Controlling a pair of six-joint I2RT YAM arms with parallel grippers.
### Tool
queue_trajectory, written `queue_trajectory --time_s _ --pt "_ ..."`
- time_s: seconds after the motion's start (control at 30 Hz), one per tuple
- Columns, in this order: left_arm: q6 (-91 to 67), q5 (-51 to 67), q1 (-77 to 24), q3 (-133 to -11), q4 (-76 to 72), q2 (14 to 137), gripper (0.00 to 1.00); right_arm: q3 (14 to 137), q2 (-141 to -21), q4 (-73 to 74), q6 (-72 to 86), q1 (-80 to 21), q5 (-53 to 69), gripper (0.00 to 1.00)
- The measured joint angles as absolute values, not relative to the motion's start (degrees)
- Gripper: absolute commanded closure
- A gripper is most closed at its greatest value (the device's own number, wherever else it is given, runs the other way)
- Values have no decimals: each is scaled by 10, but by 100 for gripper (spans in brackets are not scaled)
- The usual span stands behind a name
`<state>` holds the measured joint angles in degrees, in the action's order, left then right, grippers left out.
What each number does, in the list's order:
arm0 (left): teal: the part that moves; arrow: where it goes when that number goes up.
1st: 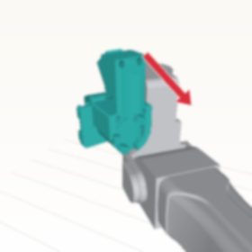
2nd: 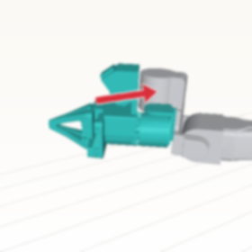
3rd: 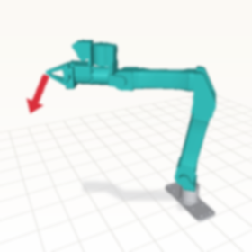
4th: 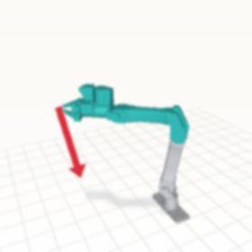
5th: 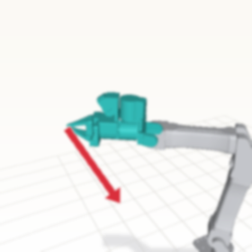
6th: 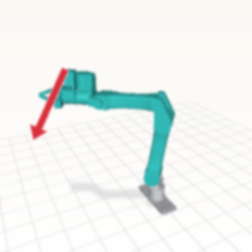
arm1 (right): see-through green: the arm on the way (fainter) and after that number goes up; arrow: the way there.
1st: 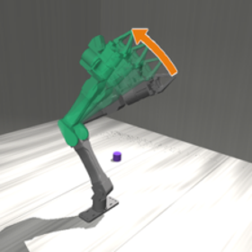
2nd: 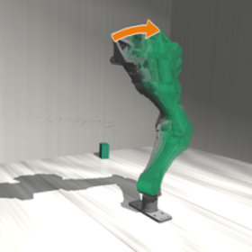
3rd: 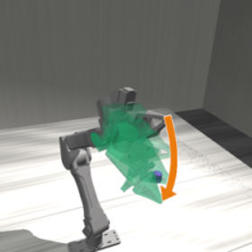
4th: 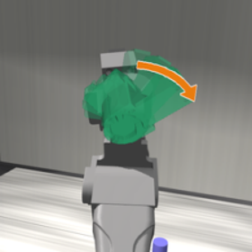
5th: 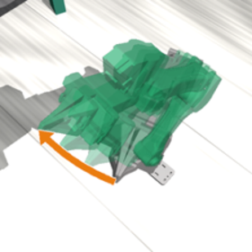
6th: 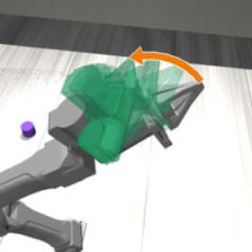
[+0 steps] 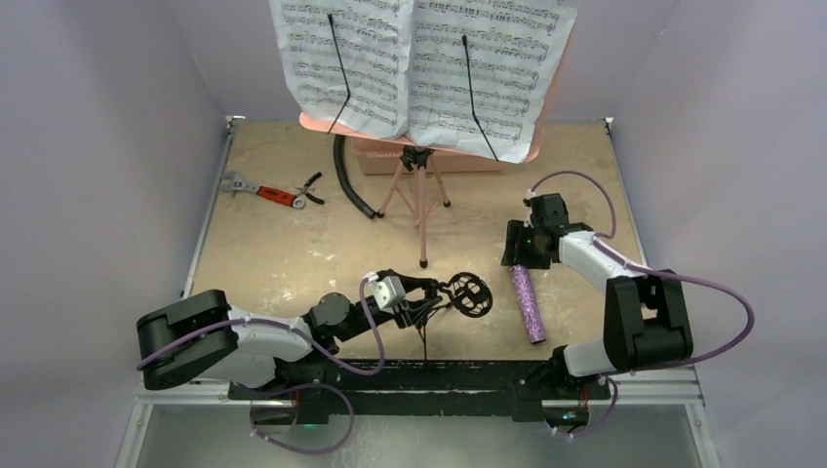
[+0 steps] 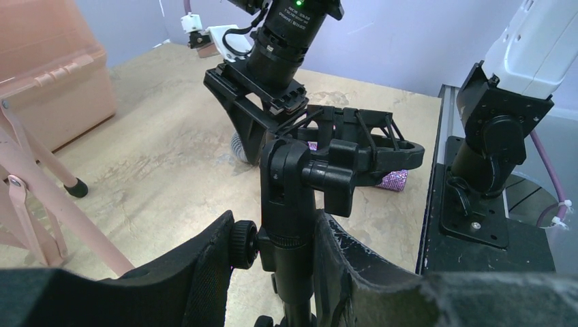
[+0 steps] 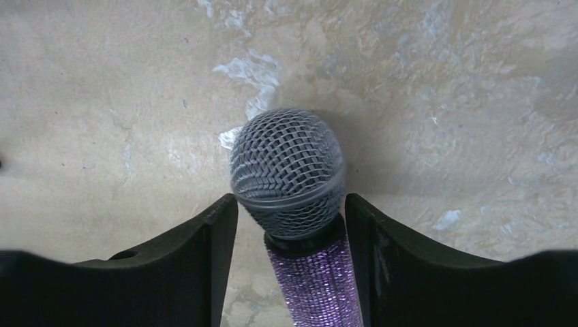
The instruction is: Set up the instrument practice props
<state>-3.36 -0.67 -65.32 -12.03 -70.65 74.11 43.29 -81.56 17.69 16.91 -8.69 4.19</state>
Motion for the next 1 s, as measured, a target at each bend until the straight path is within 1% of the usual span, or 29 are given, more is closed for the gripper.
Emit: queue_trajectory --time_s 0.03,0.1,0.17,0.2,0.27,0.33,0.4,0.53,0.73,0.83,1.0 --pt "-33 -7 -653 -120 -706 741 100 435 -819 174 168 -88 43 51" --pt "-30 -6 -653 -121 -694 734 100 435 -821 169 164 -90 46 57" --pt "-24 -6 -653 -122 -670 719 99 435 -821 165 164 -90 54 67" --pt "-22 -6 -653 -124 -652 708 95 435 -821 163 164 -91 58 71" --pt "-13 -7 -653 -127 -618 690 81 435 -820 159 163 -91 59 74" --pt "-5 -8 -653 -128 -589 671 67 435 -817 159 161 -93 60 82" --pt "1 -13 -653 -128 -567 656 59 435 -809 159 160 -94 59 90" --pt "14 -30 -653 -128 -526 633 46 437 -770 163 159 -94 52 100" --pt "21 -48 -653 -131 -506 626 35 485 -700 189 168 -94 37 100" --pt "22 -53 -653 -135 -487 623 27 509 -663 195 180 -94 35 100" --pt "24 -62 -653 -156 -433 594 23 518 -583 194 201 -94 31 100"
